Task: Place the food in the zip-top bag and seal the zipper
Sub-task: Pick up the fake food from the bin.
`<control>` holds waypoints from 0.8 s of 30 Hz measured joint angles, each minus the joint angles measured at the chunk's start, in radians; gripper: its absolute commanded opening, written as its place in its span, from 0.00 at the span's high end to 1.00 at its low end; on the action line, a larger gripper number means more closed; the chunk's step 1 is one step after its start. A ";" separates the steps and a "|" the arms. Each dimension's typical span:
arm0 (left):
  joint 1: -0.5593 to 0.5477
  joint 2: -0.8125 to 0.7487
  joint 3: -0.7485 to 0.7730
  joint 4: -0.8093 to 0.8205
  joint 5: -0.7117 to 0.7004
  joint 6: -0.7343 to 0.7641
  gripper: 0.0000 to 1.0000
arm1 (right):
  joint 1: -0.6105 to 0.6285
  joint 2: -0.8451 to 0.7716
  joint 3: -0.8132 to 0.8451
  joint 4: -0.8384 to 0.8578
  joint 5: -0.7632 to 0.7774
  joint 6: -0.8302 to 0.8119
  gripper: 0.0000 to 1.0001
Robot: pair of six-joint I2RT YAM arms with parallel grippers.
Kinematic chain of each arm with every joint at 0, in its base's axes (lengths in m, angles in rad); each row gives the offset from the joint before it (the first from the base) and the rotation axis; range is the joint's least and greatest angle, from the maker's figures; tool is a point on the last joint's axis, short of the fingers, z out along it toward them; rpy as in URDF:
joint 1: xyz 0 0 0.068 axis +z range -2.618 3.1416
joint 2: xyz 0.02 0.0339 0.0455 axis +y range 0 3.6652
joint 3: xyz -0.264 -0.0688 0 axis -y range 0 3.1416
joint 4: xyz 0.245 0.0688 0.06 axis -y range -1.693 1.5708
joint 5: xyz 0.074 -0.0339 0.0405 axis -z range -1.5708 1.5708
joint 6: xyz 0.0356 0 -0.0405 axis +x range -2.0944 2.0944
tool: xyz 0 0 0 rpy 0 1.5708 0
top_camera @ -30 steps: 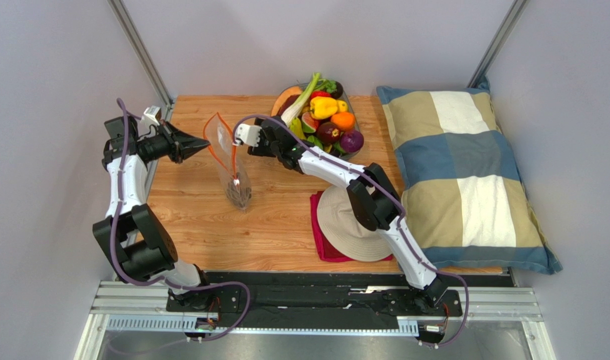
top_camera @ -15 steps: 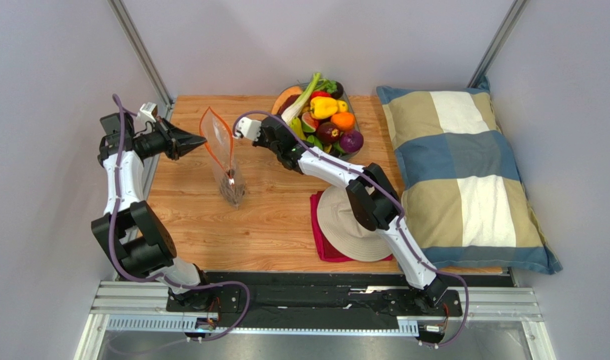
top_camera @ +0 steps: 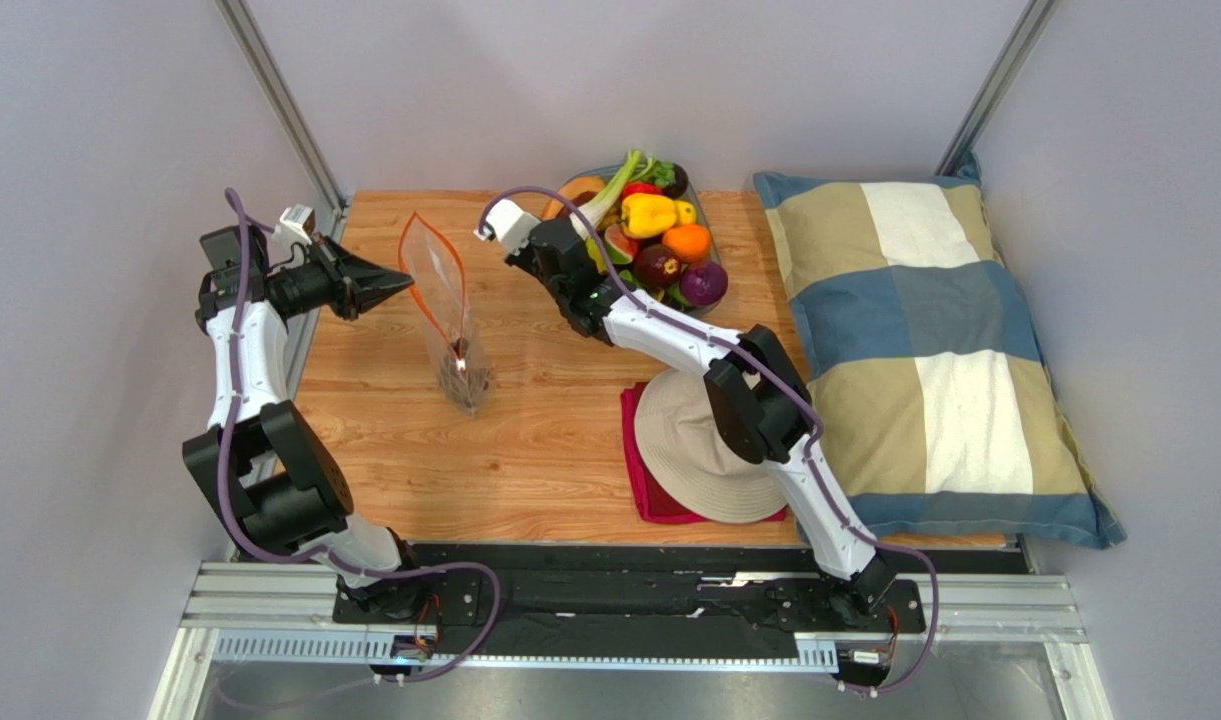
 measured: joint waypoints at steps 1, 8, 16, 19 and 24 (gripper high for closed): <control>0.000 0.000 0.000 0.000 0.000 0.000 1.00 | -0.001 -0.006 0.000 0.009 0.006 0.018 1.00; 0.000 0.000 0.000 -0.001 0.000 0.011 1.00 | -0.021 -0.022 0.035 0.016 0.029 0.172 1.00; 0.000 0.008 0.019 -0.014 -0.001 0.019 1.00 | -0.055 -0.051 0.041 0.006 0.025 0.331 1.00; 0.000 0.013 0.019 -0.018 0.000 0.019 1.00 | -0.074 -0.077 0.039 0.002 0.011 0.398 1.00; 0.000 0.019 0.019 -0.022 0.000 0.024 1.00 | -0.097 -0.134 0.019 0.024 -0.008 0.469 1.00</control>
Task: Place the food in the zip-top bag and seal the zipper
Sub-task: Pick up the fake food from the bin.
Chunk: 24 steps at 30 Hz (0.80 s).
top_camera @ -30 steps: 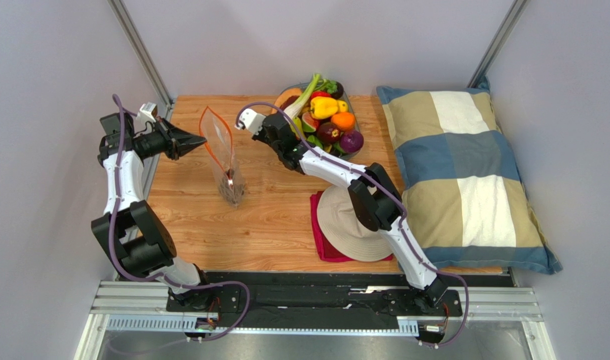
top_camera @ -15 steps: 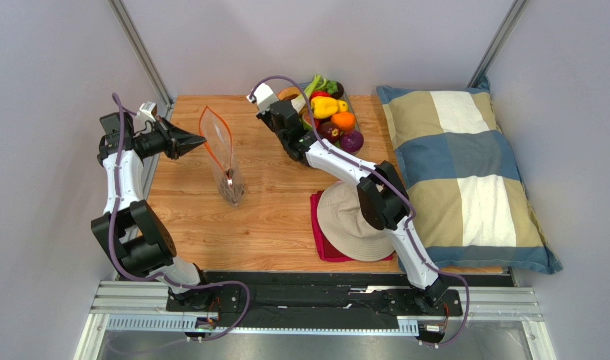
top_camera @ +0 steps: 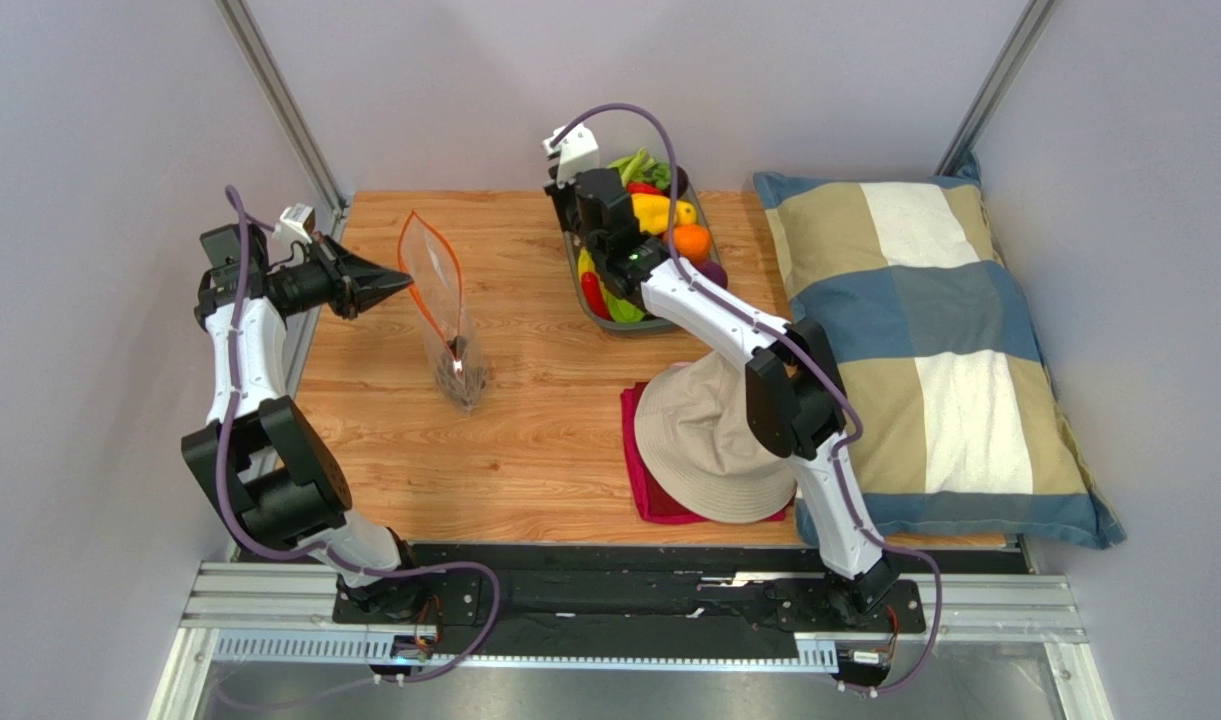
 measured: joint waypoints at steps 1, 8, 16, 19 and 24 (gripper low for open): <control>0.000 0.000 0.000 -0.001 0.000 0.002 1.00 | -0.003 -0.006 0.000 0.006 -0.001 0.006 1.00; 0.000 0.000 0.001 -0.007 0.000 0.011 1.00 | -0.005 -0.021 0.000 0.031 -0.004 0.035 1.00; 0.000 0.002 0.006 -0.011 0.000 0.015 1.00 | -0.003 -0.021 0.005 0.039 -0.007 0.058 1.00; 0.000 0.004 0.006 -0.012 0.000 0.016 1.00 | -0.004 -0.021 0.016 0.040 -0.008 0.066 1.00; 0.000 0.007 0.006 -0.014 0.000 0.017 1.00 | -0.004 -0.023 0.034 0.047 -0.013 0.078 1.00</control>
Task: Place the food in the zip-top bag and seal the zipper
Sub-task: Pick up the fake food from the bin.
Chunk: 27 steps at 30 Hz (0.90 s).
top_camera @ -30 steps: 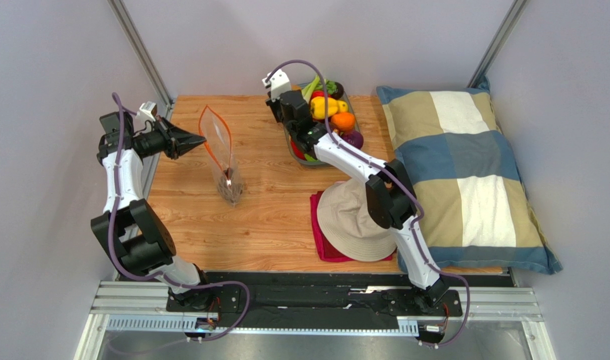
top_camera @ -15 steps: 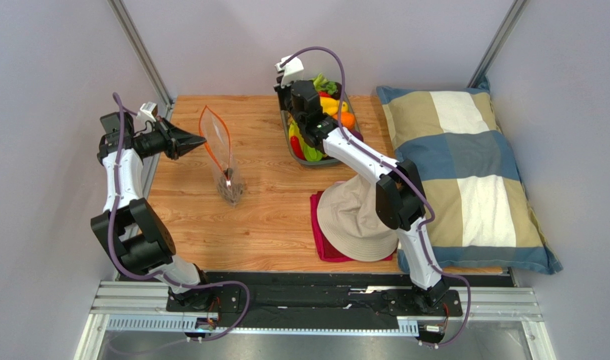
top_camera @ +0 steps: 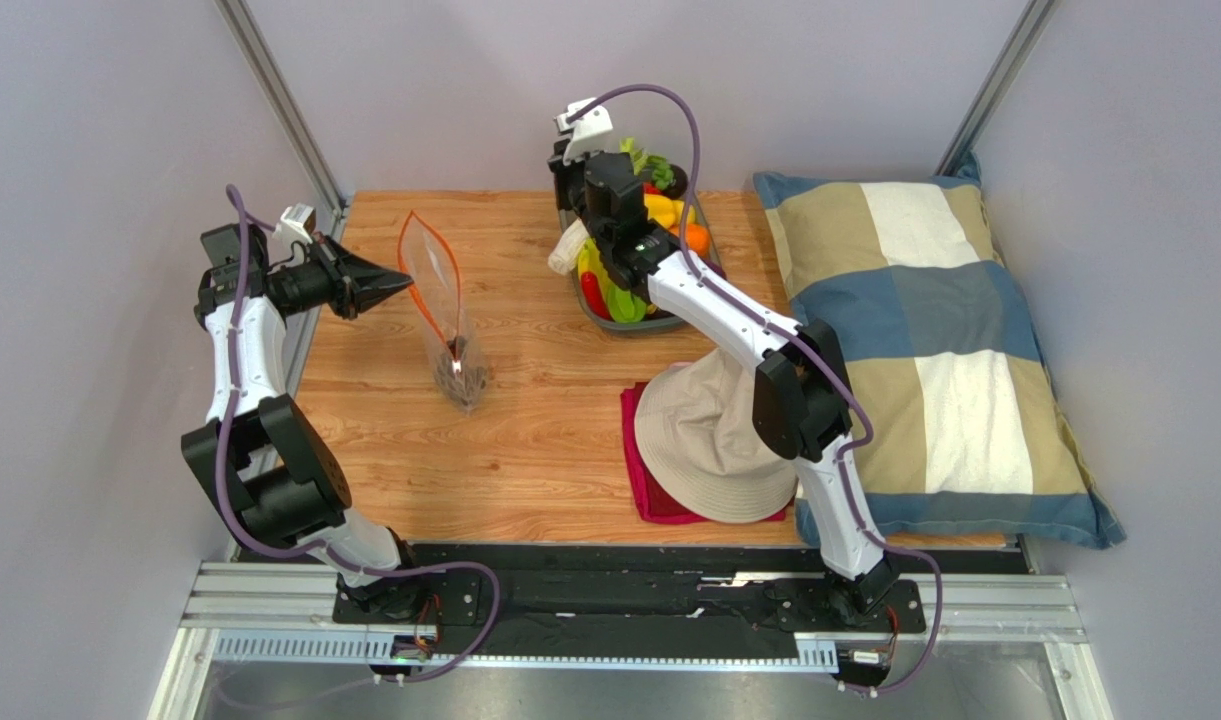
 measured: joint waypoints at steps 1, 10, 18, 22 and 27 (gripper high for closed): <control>0.000 0.000 0.000 0.000 0.000 0.000 1.00 | 0.000 0.000 0.005 0.000 -0.003 0.003 1.00; 0.000 0.004 0.006 0.000 -0.001 0.000 1.00 | 0.000 -0.008 0.039 0.022 -0.037 0.016 1.00; -0.005 0.013 0.021 -0.003 -0.003 0.000 1.00 | 0.000 -0.129 0.020 0.012 -0.150 0.067 1.00; -0.024 0.019 0.042 -0.006 -0.008 0.000 1.00 | 0.000 -0.236 0.004 -0.012 -0.251 0.101 1.00; -0.040 0.029 0.061 -0.007 -0.017 0.000 1.00 | 0.000 -0.370 -0.006 -0.066 -0.401 0.170 1.00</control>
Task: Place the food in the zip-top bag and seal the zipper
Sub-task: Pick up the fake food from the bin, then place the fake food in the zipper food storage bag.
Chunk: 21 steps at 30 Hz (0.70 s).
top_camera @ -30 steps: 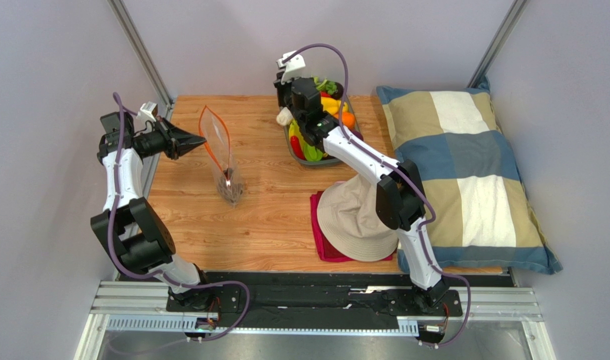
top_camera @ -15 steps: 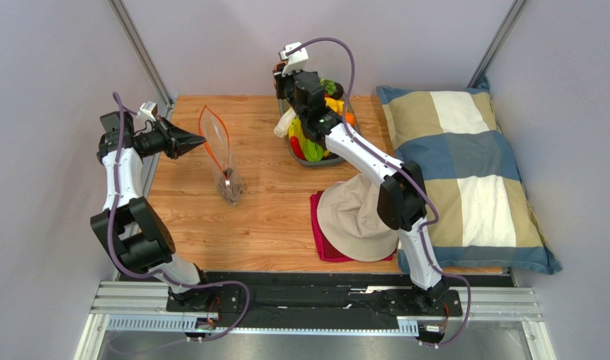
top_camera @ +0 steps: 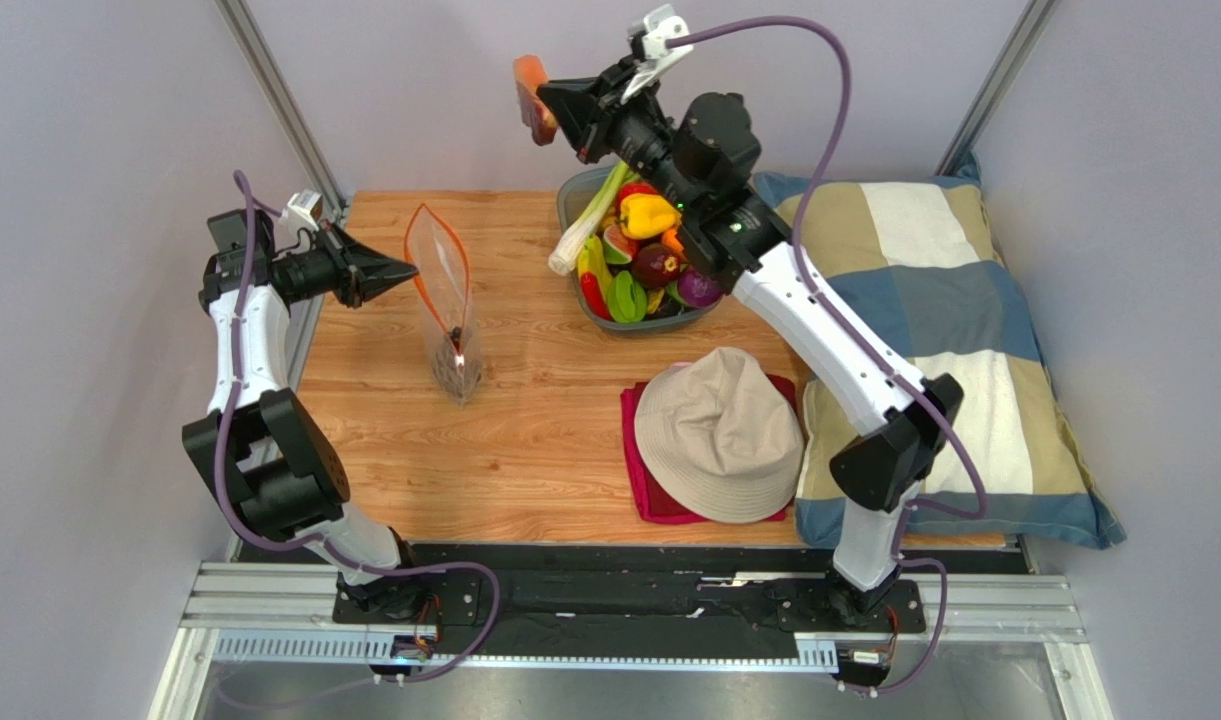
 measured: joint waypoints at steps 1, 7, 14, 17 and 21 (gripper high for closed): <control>-0.001 0.005 0.005 0.000 -0.002 0.000 1.00 | 0.000 -0.026 0.000 -0.015 -0.034 0.022 1.00; -0.001 0.027 0.011 0.002 -0.007 -0.003 1.00 | 0.000 -0.128 -0.001 -0.095 -0.218 0.163 1.00; -0.003 0.029 0.011 0.008 -0.007 -0.004 1.00 | 0.003 -0.178 -0.073 -0.148 -0.390 0.303 1.00; -0.006 0.029 0.011 0.008 -0.007 -0.004 1.00 | 0.014 -0.179 -0.108 -0.182 -0.418 0.336 1.00; -0.006 0.026 0.011 0.008 -0.007 -0.004 1.00 | 0.031 -0.177 -0.150 -0.215 -0.420 0.358 1.00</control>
